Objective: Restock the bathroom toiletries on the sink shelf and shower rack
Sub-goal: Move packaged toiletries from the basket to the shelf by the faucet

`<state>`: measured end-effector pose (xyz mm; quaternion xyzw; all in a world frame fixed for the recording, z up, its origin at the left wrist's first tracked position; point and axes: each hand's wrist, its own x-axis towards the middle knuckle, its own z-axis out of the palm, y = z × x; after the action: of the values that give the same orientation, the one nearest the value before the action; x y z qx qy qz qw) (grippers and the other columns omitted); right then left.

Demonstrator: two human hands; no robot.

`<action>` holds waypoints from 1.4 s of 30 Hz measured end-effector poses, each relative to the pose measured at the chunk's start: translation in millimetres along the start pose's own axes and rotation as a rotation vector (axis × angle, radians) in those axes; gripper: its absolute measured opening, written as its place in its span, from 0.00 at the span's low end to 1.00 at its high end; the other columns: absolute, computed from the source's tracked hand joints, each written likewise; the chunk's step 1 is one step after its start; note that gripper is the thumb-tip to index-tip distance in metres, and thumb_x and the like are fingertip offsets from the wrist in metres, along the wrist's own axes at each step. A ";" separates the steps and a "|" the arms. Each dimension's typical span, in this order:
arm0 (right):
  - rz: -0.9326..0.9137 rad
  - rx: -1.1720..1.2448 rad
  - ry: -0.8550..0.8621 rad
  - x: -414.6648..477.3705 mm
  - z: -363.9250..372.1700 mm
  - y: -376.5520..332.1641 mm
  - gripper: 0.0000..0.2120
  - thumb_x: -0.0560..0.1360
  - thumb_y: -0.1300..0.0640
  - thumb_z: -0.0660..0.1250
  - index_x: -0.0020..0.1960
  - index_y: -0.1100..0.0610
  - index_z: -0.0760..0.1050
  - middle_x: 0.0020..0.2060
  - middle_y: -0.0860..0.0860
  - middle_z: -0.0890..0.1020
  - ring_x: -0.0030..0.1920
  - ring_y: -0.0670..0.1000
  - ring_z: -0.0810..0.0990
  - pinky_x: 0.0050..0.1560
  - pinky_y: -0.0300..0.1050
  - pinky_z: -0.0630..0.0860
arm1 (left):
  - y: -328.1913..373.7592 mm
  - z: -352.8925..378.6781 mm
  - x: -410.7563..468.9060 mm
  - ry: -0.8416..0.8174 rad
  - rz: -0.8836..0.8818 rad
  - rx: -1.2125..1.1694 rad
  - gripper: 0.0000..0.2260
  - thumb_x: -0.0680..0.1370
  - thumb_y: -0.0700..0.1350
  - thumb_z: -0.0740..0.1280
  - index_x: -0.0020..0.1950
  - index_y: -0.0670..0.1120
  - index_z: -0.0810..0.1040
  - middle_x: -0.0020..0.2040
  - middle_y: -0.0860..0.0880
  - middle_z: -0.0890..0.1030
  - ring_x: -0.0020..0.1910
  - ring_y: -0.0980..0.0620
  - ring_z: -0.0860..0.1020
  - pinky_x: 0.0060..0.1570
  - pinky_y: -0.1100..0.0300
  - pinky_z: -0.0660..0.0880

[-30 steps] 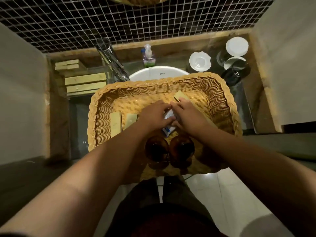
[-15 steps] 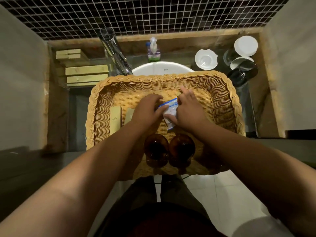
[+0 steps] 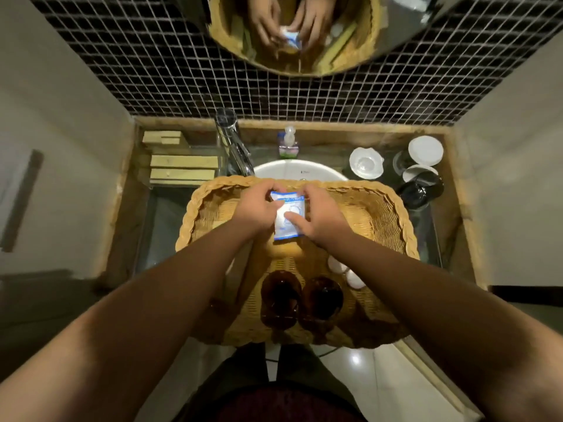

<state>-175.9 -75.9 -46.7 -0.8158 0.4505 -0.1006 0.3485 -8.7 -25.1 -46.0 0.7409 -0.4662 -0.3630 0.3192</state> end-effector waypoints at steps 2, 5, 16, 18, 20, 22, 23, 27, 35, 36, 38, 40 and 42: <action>-0.038 0.022 0.003 12.6 -13.4 -20.3 0.27 0.73 0.48 0.73 0.68 0.58 0.71 0.58 0.55 0.77 0.59 0.55 0.75 0.60 0.49 0.71 | 14.7 -23.9 3.7 0.050 0.059 0.006 0.08 0.74 0.35 0.69 0.50 0.47 0.80 0.42 0.56 0.79 0.38 0.61 0.74 0.42 0.63 0.69; -0.113 0.015 0.057 32.2 -33.3 -53.8 0.30 0.73 0.48 0.74 0.72 0.55 0.71 0.62 0.54 0.77 0.59 0.53 0.78 0.63 0.49 0.74 | 34.7 -65.1 9.9 0.184 0.148 0.059 0.10 0.72 0.34 0.69 0.49 0.47 0.82 0.41 0.55 0.79 0.38 0.58 0.74 0.43 0.60 0.69; -0.233 0.079 0.116 110.0 -35.4 -178.8 0.16 0.74 0.55 0.73 0.61 0.52 0.80 0.53 0.51 0.80 0.51 0.50 0.79 0.58 0.48 0.76 | 33.4 -184.6 19.7 0.495 0.120 0.140 0.09 0.74 0.37 0.71 0.49 0.49 0.83 0.48 0.52 0.79 0.47 0.57 0.76 0.50 0.64 0.71; -0.184 0.110 0.101 122.1 -24.3 -191.1 0.16 0.74 0.54 0.74 0.61 0.52 0.81 0.52 0.50 0.81 0.52 0.49 0.79 0.59 0.45 0.75 | 21.9 -198.5 26.3 0.530 0.076 0.140 0.08 0.74 0.38 0.72 0.48 0.51 0.83 0.47 0.52 0.79 0.47 0.56 0.77 0.49 0.63 0.73; -0.148 0.118 0.099 134.3 -9.6 -199.6 0.15 0.74 0.54 0.74 0.60 0.53 0.81 0.51 0.50 0.81 0.51 0.48 0.78 0.58 0.44 0.75 | 8.5 -208.5 34.6 0.548 0.036 0.160 0.08 0.73 0.39 0.73 0.48 0.51 0.84 0.46 0.53 0.80 0.47 0.55 0.78 0.51 0.61 0.75; -0.113 0.105 0.095 148.4 7.8 -205.2 0.14 0.75 0.55 0.72 0.60 0.54 0.81 0.52 0.51 0.81 0.51 0.50 0.80 0.58 0.47 0.77 | -5.7 -213.3 44.6 0.546 -0.003 0.169 0.09 0.73 0.39 0.74 0.48 0.51 0.84 0.47 0.53 0.82 0.48 0.55 0.79 0.53 0.58 0.76; -0.090 0.092 0.080 156.1 17.1 -206.1 0.13 0.75 0.55 0.71 0.59 0.55 0.81 0.51 0.52 0.81 0.51 0.51 0.80 0.58 0.49 0.77 | -13.1 -213.7 50.7 0.544 -0.016 0.167 0.09 0.72 0.38 0.73 0.48 0.52 0.84 0.48 0.53 0.82 0.48 0.56 0.79 0.53 0.58 0.77; -0.050 0.017 0.034 179.5 55.6 -196.4 0.09 0.75 0.60 0.67 0.54 0.57 0.81 0.50 0.56 0.82 0.52 0.56 0.79 0.57 0.49 0.73 | -43.0 -208.2 76.5 0.500 -0.120 0.133 0.10 0.72 0.36 0.70 0.46 0.49 0.86 0.47 0.50 0.84 0.47 0.52 0.80 0.56 0.53 0.77; 0.031 -0.077 -0.112 193.7 98.6 -177.9 0.25 0.76 0.61 0.67 0.72 0.57 0.67 0.69 0.57 0.65 0.63 0.59 0.75 0.66 0.49 0.71 | -82.3 -196.8 119.1 0.340 -0.343 0.116 0.10 0.77 0.41 0.68 0.57 0.48 0.82 0.53 0.46 0.83 0.53 0.48 0.80 0.53 0.57 0.76; 0.050 -0.088 -0.139 195.5 101.7 -176.5 0.26 0.75 0.62 0.68 0.72 0.57 0.66 0.69 0.57 0.65 0.62 0.60 0.75 0.66 0.51 0.72 | -85.9 -194.8 125.4 0.290 -0.400 0.145 0.11 0.78 0.43 0.67 0.60 0.50 0.80 0.54 0.47 0.82 0.53 0.49 0.79 0.50 0.58 0.75; 0.084 -0.123 -0.184 200.2 105.1 -173.5 0.29 0.75 0.62 0.67 0.74 0.57 0.64 0.70 0.58 0.63 0.62 0.64 0.75 0.65 0.55 0.73 | -90.7 -191.2 138.1 0.198 -0.465 0.224 0.13 0.80 0.46 0.65 0.64 0.51 0.77 0.57 0.47 0.80 0.54 0.47 0.79 0.49 0.57 0.74; 0.099 -0.170 -0.237 203.0 107.1 -170.7 0.31 0.75 0.61 0.67 0.76 0.58 0.60 0.72 0.60 0.62 0.63 0.65 0.75 0.65 0.56 0.73 | -92.4 -189.6 145.4 0.140 -0.485 0.292 0.14 0.80 0.45 0.64 0.66 0.49 0.76 0.61 0.44 0.79 0.57 0.44 0.78 0.51 0.55 0.74; 0.088 -0.217 -0.310 205.2 108.1 -167.8 0.33 0.76 0.60 0.67 0.77 0.58 0.57 0.74 0.61 0.59 0.65 0.65 0.74 0.64 0.55 0.73 | -94.8 -189.0 149.0 0.110 -0.473 0.375 0.15 0.81 0.43 0.63 0.67 0.48 0.76 0.64 0.43 0.77 0.60 0.42 0.77 0.54 0.55 0.74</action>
<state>105.1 -130.5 -46.5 -0.8337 0.4349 0.0906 0.3279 237.8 -102.9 -58.1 0.8934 -0.3216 -0.2944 0.1082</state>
